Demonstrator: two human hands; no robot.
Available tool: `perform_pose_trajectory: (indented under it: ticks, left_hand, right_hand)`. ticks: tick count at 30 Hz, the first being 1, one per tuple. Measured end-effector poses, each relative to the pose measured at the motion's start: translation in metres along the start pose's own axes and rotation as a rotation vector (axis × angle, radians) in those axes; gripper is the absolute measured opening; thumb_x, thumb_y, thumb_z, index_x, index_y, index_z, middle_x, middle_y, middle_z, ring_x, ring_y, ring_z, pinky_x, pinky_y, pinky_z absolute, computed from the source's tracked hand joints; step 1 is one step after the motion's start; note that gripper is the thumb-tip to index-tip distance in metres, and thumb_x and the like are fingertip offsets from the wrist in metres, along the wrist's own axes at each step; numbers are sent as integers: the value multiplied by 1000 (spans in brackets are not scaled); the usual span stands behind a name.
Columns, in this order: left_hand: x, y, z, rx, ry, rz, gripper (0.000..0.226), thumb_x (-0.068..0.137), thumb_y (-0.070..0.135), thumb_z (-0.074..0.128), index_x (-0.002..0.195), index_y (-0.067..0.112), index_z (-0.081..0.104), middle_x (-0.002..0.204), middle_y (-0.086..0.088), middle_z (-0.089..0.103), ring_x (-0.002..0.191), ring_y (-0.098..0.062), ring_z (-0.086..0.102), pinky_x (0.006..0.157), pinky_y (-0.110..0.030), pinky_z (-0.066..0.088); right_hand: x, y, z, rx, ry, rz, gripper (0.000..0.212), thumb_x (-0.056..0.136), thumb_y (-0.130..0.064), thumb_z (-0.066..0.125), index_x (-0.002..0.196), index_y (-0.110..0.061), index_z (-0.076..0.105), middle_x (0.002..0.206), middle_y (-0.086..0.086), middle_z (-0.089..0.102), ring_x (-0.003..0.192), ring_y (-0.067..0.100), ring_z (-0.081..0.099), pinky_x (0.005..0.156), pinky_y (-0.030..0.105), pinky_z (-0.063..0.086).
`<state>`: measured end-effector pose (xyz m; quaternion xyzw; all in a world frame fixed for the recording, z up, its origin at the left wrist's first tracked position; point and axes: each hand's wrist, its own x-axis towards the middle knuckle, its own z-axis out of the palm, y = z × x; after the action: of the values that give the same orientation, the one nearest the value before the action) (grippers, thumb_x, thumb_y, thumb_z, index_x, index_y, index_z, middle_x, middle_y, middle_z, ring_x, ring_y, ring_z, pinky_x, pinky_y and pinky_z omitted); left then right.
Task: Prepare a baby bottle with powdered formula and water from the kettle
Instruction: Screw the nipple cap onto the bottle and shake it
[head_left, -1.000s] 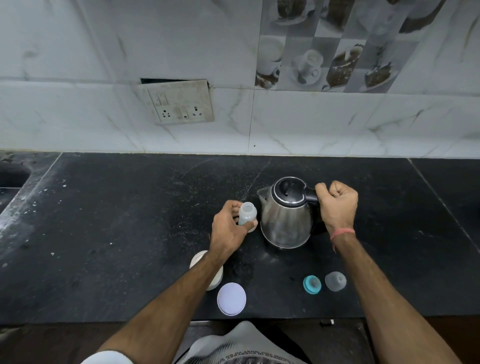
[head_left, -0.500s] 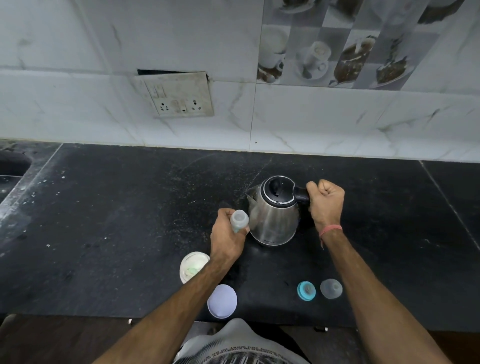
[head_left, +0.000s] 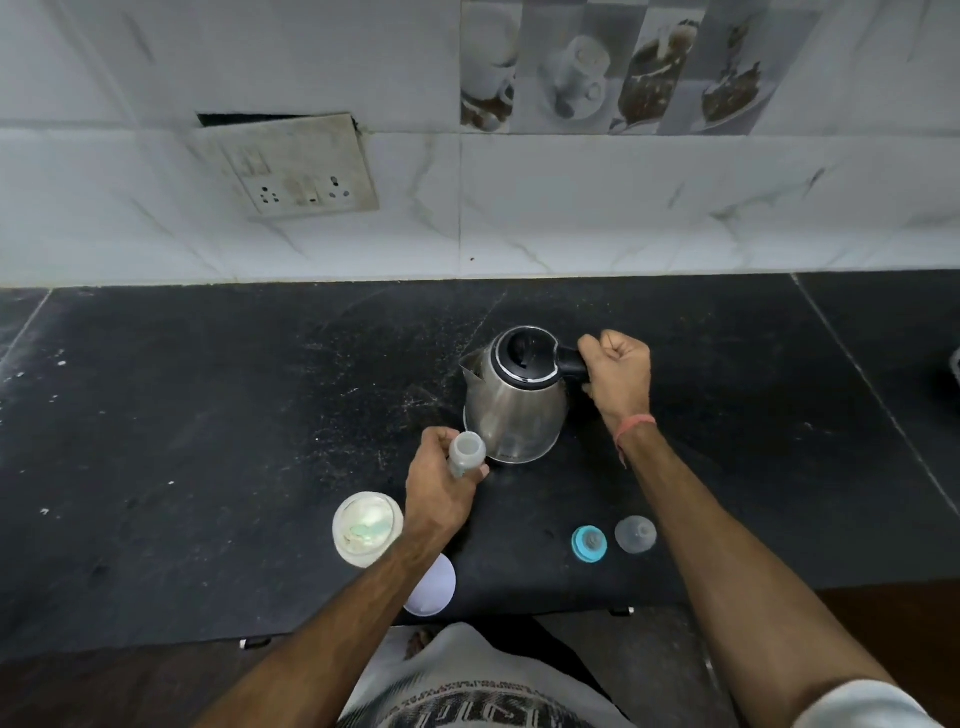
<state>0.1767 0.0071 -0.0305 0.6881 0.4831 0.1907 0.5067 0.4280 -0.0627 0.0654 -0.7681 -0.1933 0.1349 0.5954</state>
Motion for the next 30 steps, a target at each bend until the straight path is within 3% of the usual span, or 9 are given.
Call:
perform_pose_trajectory:
  ticks: [5,8,11,16,19,22,25,30]
  left_hand:
    - [-7,-4,3,-26,-44,23,53,85,24,101,116,36,60,111,15,79,104,-7,77,100,-47,64]
    - [-16,-6,8,-37,-92,64,53,83,30,101,116,40,61,112,15,80,106,-6,78,101,-48,65]
    - [-22,-8,11,-11,-148,121,54,79,37,98,117,43,59,114,16,79,108,-6,78,102,-49,64]
    - [-32,-10,14,25,-208,167,54,82,32,99,117,43,60,114,19,79,110,-3,76,105,-46,63]
    - [-38,-10,17,27,-211,182,56,83,29,100,121,40,61,116,19,78,112,-3,75,106,-45,63]
    - [-43,-11,17,28,-208,180,56,83,31,102,121,40,61,116,19,78,111,-2,75,105,-45,63]
    - [-47,-12,16,31,-208,172,56,84,31,102,121,40,62,118,20,78,114,-1,75,107,-44,63]
    - [-57,-9,16,52,-174,150,58,85,32,103,128,35,63,122,19,77,118,-1,73,109,-41,62]
  right_hand:
    - [-23,-3,-8,-122,138,-157,50,101,-33,72,71,-22,33,68,-2,42,68,19,41,66,40,45]
    - [-49,10,-14,-170,268,-202,35,102,-44,71,91,-18,50,97,3,57,93,26,56,84,49,52]
    - [-84,32,-23,-142,306,-109,36,98,-49,74,111,-25,50,113,-3,56,102,27,59,87,53,55]
    - [-143,72,-41,-362,171,-4,30,94,-30,81,110,-28,56,109,-9,58,97,18,61,87,50,59]
    - [-171,82,-50,-611,31,1,27,94,-34,81,115,-28,65,116,-9,57,108,16,59,93,44,58]
    - [-188,84,-57,-790,-93,43,37,95,-44,80,128,-32,69,130,-9,57,126,17,54,101,38,56]
    - [-199,84,-61,-851,-160,86,50,95,-40,84,140,-30,67,140,-8,56,135,16,53,105,36,55]
    - [-208,89,-71,-852,-178,59,52,89,-20,90,138,-22,72,140,-4,64,133,21,61,111,40,54]
